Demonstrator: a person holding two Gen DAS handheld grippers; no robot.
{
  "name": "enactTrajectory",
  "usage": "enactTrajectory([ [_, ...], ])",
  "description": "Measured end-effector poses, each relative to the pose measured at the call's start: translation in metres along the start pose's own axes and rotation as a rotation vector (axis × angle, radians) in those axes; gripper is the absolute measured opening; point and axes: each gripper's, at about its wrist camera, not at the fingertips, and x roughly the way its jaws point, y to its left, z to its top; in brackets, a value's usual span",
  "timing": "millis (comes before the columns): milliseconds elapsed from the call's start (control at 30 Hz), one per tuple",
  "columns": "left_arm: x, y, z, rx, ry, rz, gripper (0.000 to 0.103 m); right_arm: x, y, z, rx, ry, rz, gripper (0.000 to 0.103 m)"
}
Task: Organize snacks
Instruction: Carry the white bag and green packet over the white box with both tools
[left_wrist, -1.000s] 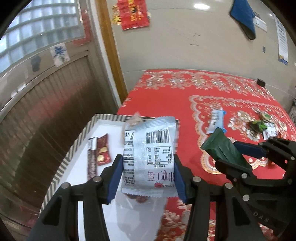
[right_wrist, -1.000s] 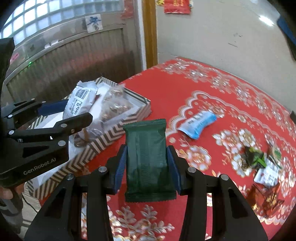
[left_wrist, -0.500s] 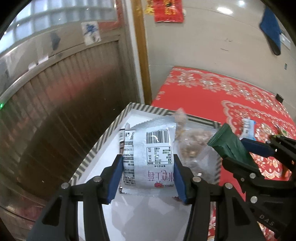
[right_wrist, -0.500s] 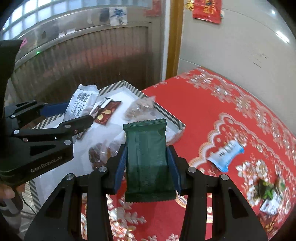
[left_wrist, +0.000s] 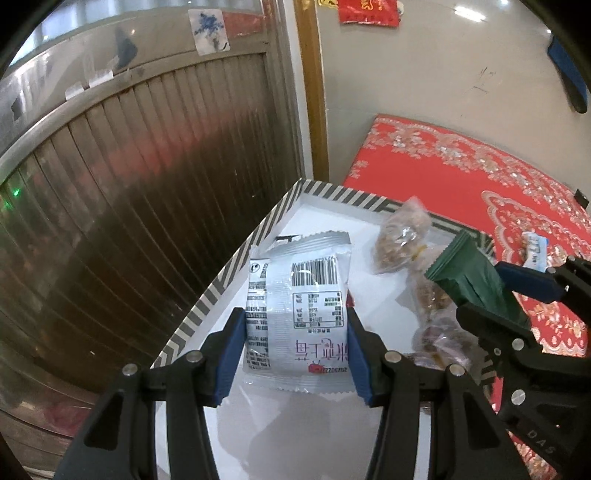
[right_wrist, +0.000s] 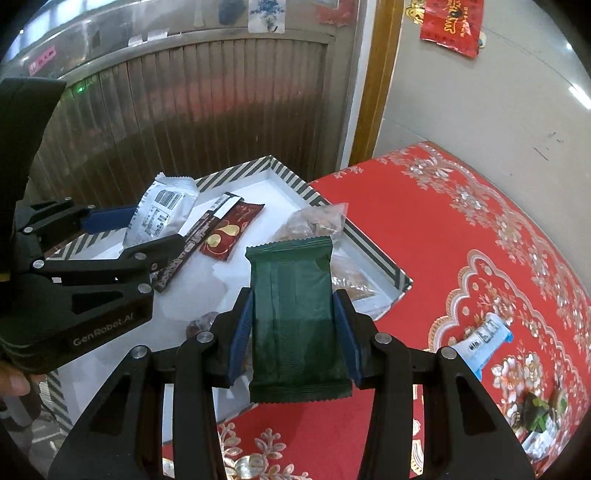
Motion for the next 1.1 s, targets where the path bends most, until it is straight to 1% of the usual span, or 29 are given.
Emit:
enactTrajectory([
  [233,0.013,0.002,-0.002,-0.001,0.027,0.004,0.054,0.016,0.005,0.003,-0.025,0.032,-0.017,0.042],
  [800,0.023,0.004,-0.006,0.002,0.060,0.000,0.054,0.025,0.011,0.010,-0.046,0.053,-0.027,0.042],
  [967,0.028,0.007,-0.007,-0.016,0.088,0.003,0.055,0.027,0.006,0.013,-0.007,0.056,0.004,0.044],
  [1033,0.029,0.009,-0.008,-0.022,0.093,0.010,0.056,0.028,0.002,0.013,0.033,0.052,0.042,0.048],
  [1100,0.029,0.010,-0.008,-0.030,0.099,0.010,0.059,0.030,-0.003,0.012,0.067,0.055,0.071,0.048],
])
